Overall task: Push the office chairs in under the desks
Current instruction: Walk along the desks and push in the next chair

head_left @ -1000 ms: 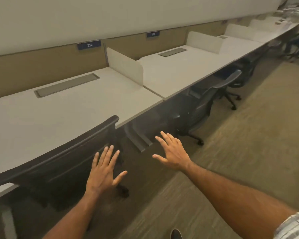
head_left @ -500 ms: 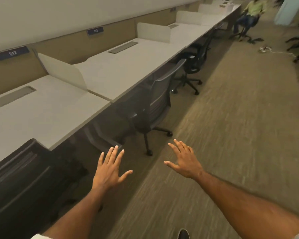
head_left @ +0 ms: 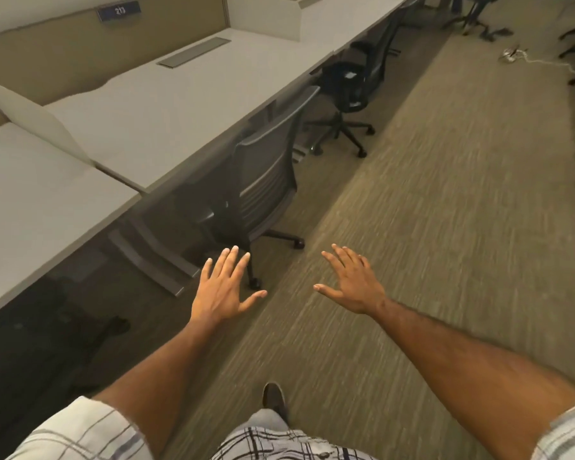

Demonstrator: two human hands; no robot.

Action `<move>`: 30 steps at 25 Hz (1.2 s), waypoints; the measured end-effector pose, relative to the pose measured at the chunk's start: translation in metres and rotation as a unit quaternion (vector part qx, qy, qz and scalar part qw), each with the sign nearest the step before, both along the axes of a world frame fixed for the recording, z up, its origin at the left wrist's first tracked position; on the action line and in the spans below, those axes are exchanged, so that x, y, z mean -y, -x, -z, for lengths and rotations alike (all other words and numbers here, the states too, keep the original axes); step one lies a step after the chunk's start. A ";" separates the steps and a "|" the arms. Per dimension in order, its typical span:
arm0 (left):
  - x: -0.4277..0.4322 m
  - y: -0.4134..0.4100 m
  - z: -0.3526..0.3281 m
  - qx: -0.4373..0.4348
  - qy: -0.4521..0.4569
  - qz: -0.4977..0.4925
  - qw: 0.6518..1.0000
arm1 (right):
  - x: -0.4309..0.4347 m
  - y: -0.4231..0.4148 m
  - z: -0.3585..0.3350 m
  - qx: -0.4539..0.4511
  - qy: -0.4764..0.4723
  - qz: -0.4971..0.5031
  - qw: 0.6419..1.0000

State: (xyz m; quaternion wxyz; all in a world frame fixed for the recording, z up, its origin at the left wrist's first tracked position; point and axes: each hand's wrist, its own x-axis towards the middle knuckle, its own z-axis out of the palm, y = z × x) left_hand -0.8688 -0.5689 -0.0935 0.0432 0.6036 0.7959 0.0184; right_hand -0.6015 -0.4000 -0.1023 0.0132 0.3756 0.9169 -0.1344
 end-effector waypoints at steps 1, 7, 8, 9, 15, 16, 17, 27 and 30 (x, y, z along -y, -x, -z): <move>-0.016 0.000 0.003 0.008 -0.002 -0.003 1.000 | -0.013 0.002 0.004 0.004 0.006 0.002 1.000; -0.146 0.026 0.017 0.032 -0.027 -0.030 0.999 | -0.132 0.050 0.016 0.002 0.003 -0.013 1.000; -0.170 0.032 0.014 0.036 -0.036 -0.033 0.998 | -0.154 0.059 0.012 0.003 0.001 -0.014 1.000; -0.194 0.038 0.009 0.038 -0.049 -0.034 0.998 | -0.177 0.068 0.007 0.003 -0.004 -0.016 1.000; -0.325 0.086 -0.050 0.002 -0.145 -0.035 0.989 | -0.323 0.144 -0.052 -0.046 -0.054 -0.045 0.996; -0.339 0.095 -0.057 -0.005 -0.146 -0.044 0.988 | -0.345 0.157 -0.061 -0.055 -0.061 -0.052 0.995; -0.354 0.106 -0.064 -0.013 -0.143 -0.056 0.988 | -0.369 0.173 -0.070 -0.063 -0.068 -0.065 0.994; -0.441 0.157 -0.066 0.109 0.038 -0.239 0.964 | -0.558 0.311 -0.080 -0.057 -0.059 -0.261 0.962; -0.450 0.156 -0.059 0.142 0.081 -0.299 0.940 | -0.590 0.337 -0.073 -0.022 -0.040 -0.310 0.950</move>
